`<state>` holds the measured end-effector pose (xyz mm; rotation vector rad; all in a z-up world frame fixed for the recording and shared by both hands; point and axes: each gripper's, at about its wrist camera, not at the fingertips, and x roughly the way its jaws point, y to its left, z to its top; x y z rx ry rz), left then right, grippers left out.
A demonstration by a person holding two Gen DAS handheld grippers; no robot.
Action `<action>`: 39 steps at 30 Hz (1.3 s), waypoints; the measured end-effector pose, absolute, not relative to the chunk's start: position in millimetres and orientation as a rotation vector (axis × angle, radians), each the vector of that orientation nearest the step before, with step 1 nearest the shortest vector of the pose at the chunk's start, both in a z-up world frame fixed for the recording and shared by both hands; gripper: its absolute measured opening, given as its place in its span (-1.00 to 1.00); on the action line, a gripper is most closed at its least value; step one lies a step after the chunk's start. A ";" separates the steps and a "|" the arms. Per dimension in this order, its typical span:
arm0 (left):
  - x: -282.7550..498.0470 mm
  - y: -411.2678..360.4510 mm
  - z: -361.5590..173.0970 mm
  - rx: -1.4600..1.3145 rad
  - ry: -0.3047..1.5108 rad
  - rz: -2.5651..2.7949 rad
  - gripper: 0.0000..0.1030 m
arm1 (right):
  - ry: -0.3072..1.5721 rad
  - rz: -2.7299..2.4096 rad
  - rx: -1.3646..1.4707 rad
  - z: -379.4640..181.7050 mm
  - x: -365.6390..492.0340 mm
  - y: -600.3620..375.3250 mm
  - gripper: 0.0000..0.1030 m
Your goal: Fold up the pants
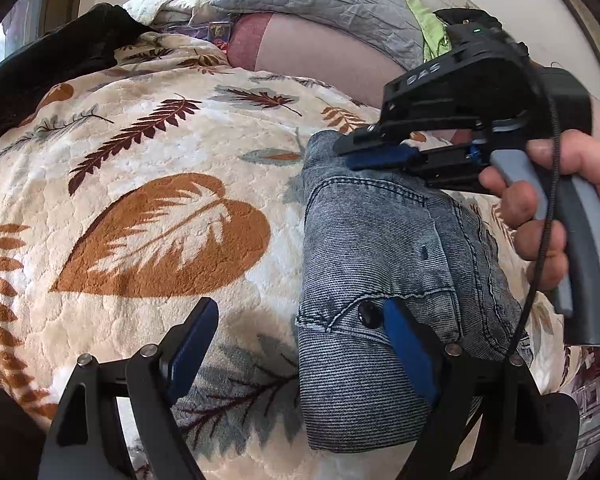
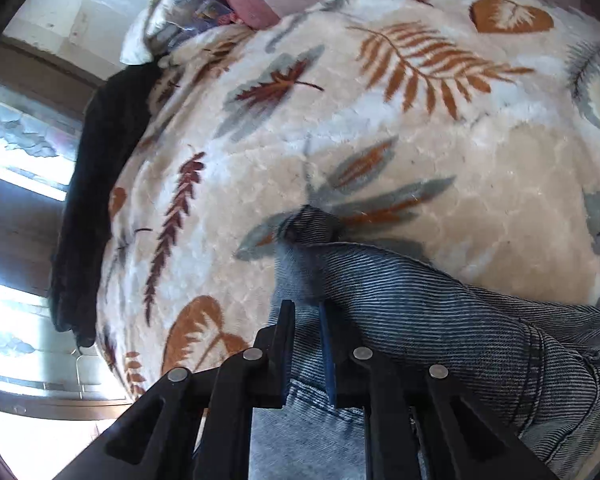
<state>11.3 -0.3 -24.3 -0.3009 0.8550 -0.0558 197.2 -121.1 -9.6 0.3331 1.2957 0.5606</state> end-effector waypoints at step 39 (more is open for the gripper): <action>-13.1 -43.8 -25.8 -0.020 0.965 -0.142 0.67 | 1.165 0.616 0.666 -37.3 51.1 -260.2 0.52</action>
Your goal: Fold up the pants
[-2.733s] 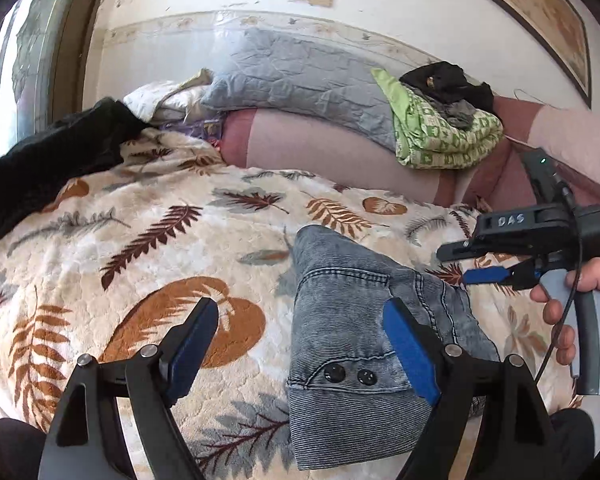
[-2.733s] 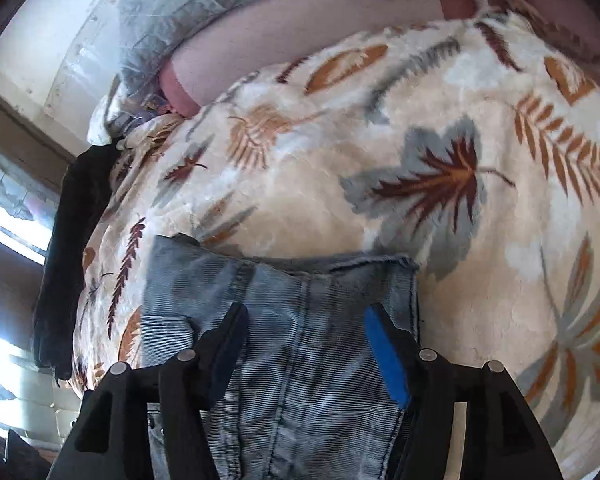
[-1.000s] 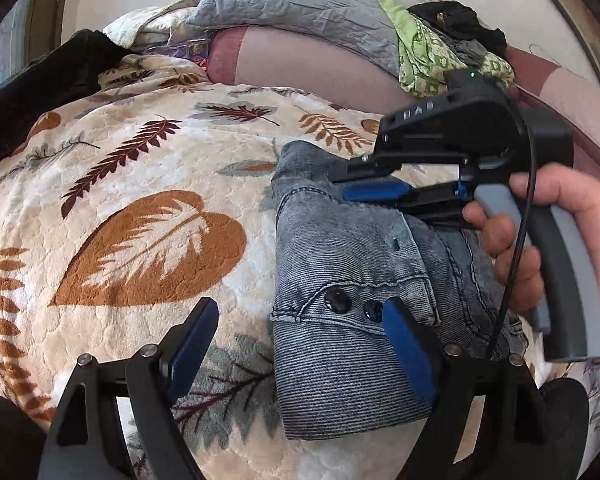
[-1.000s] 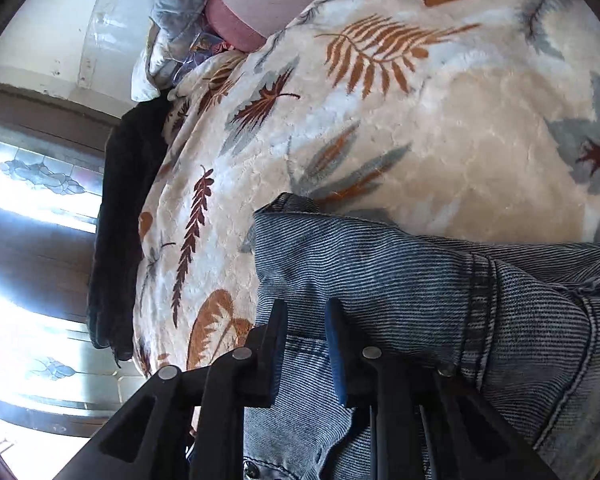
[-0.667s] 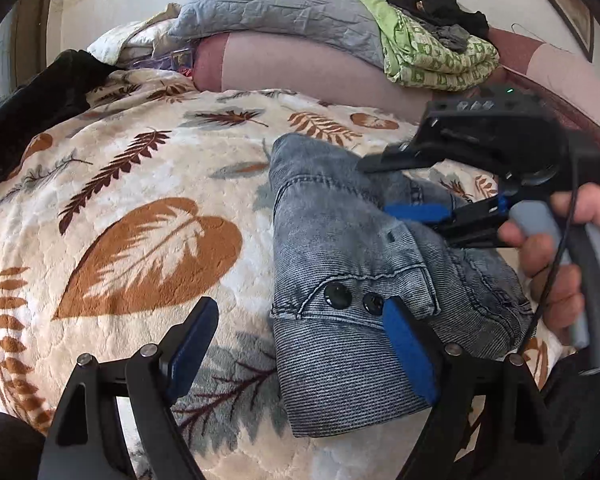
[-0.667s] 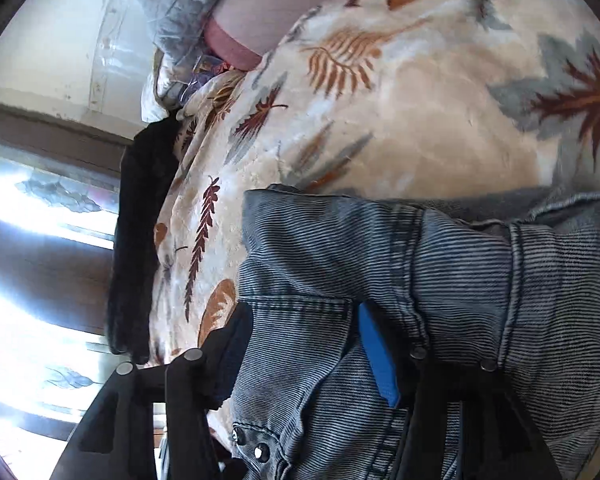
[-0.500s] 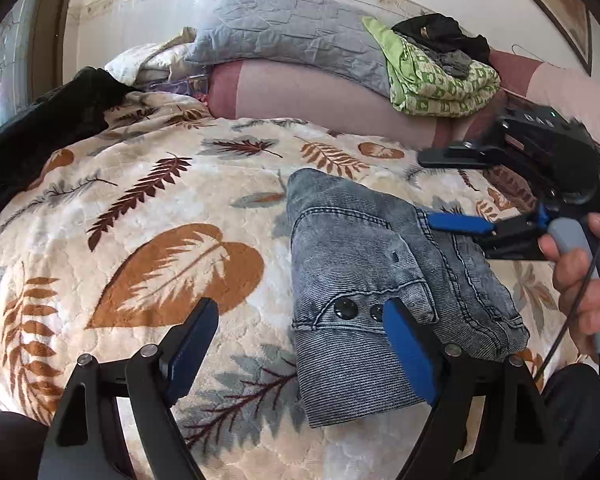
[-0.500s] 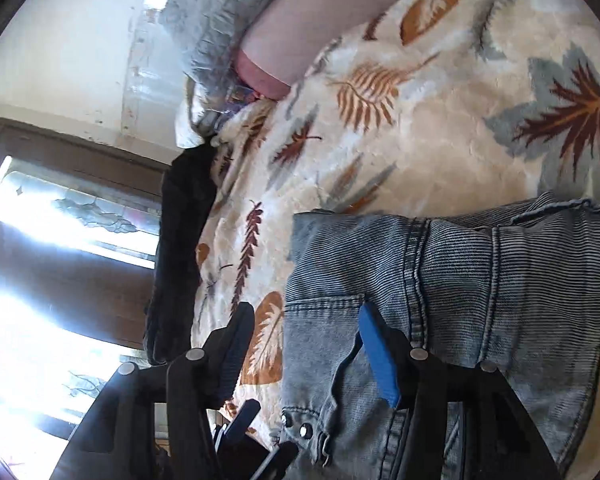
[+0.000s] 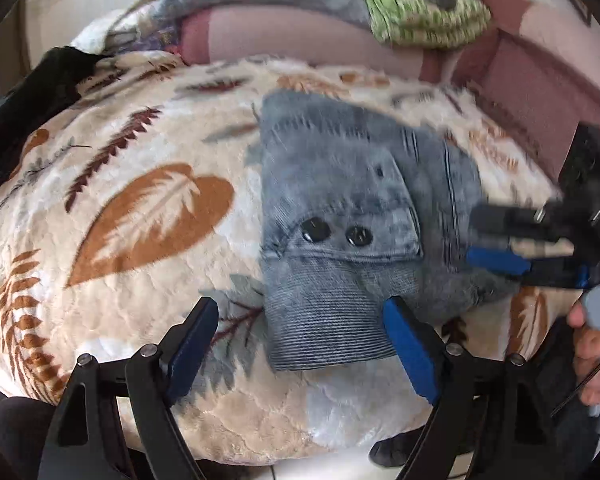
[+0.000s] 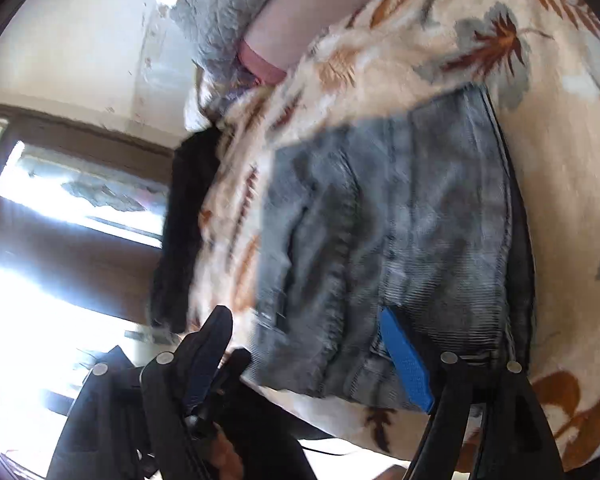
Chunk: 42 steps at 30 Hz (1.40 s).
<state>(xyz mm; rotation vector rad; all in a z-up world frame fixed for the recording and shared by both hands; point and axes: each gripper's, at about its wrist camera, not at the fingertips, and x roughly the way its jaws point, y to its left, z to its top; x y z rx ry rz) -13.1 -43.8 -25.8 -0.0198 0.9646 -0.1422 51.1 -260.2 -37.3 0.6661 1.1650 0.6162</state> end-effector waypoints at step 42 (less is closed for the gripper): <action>7.9 -70.4 -21.2 -0.004 0.890 -0.130 0.72 | 1.292 0.936 0.860 -26.5 151.7 -211.0 0.45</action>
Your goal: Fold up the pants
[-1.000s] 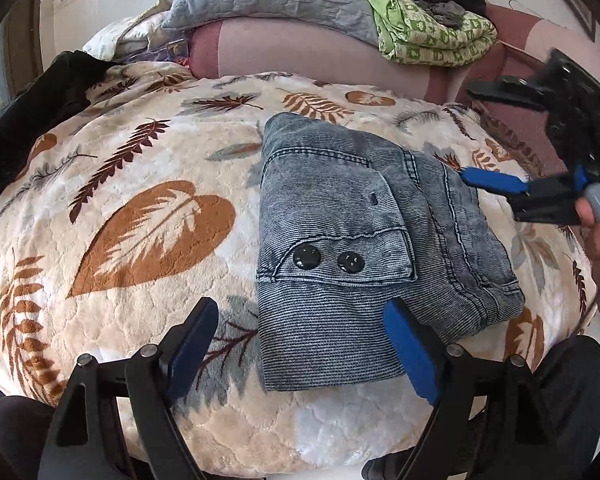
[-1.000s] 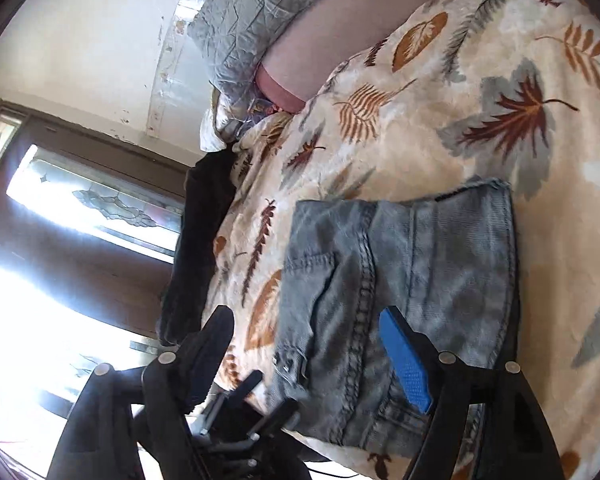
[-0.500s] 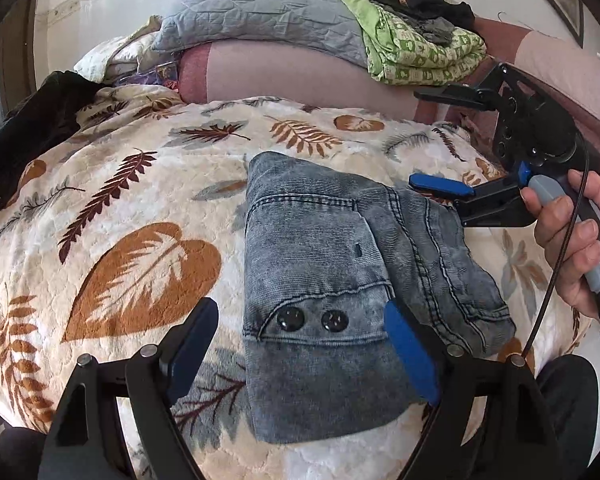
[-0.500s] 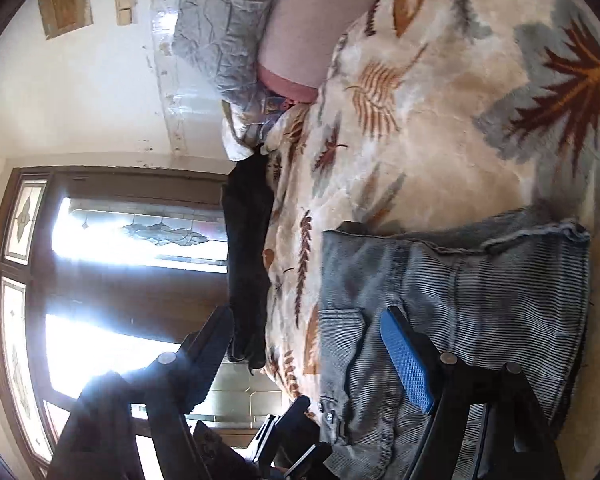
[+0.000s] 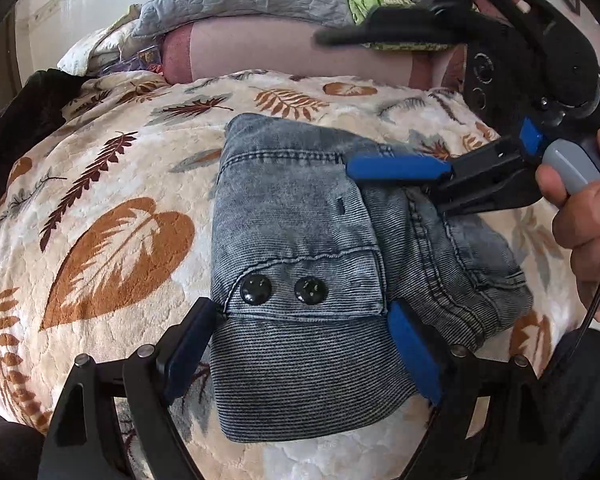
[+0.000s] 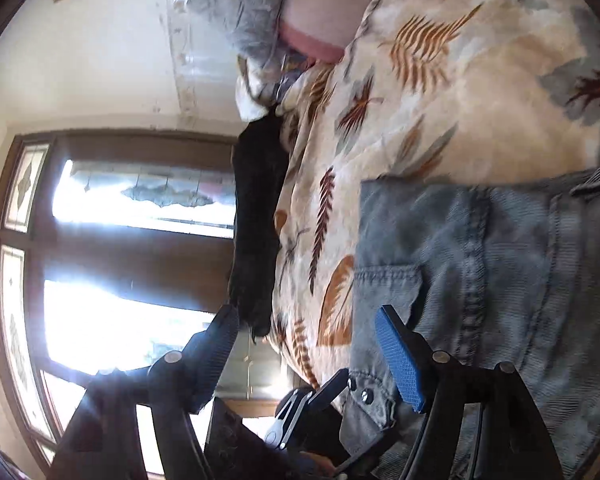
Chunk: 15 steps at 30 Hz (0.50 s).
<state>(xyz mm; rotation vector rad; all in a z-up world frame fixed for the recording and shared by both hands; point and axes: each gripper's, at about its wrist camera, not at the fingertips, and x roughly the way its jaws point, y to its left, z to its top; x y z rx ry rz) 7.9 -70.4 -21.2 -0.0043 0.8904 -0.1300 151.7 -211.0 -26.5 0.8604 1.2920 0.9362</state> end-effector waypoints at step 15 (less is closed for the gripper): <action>-16.0 -61.8 4.3 -0.075 0.863 -0.139 0.71 | 1.235 0.776 0.960 -39.3 102.4 -272.3 0.48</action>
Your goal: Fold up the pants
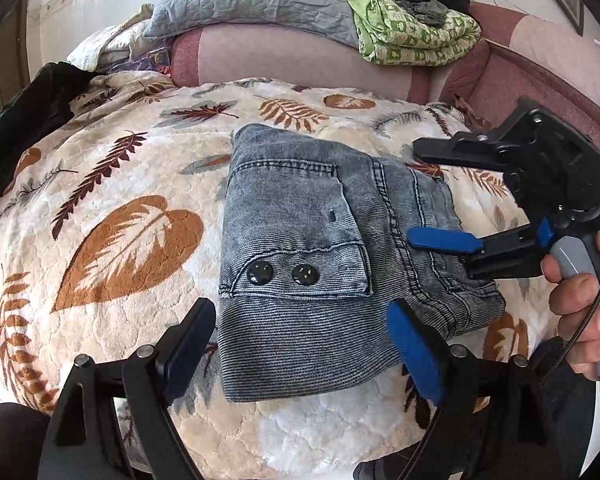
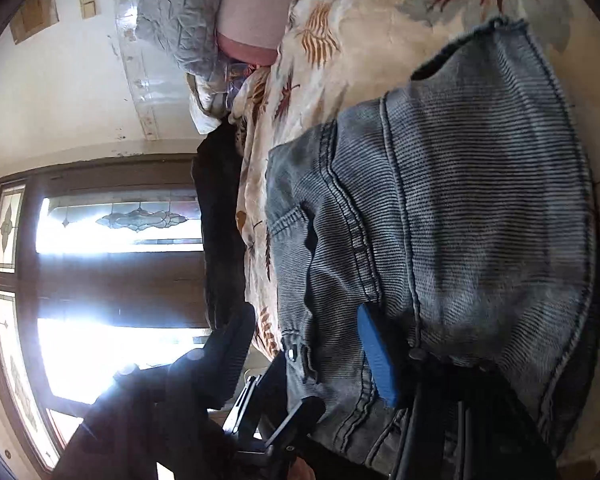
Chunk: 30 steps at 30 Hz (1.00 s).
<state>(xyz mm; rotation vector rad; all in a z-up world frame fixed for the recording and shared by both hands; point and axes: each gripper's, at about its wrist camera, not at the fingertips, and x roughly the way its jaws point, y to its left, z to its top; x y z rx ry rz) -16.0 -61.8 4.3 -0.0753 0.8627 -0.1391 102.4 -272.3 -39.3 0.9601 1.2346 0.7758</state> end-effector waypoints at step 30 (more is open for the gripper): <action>-62.5 -70.0 60.5 -0.083 0.804 -0.035 0.82 | 0.849 0.219 -0.015 51.7 -71.9 -261.4 1.00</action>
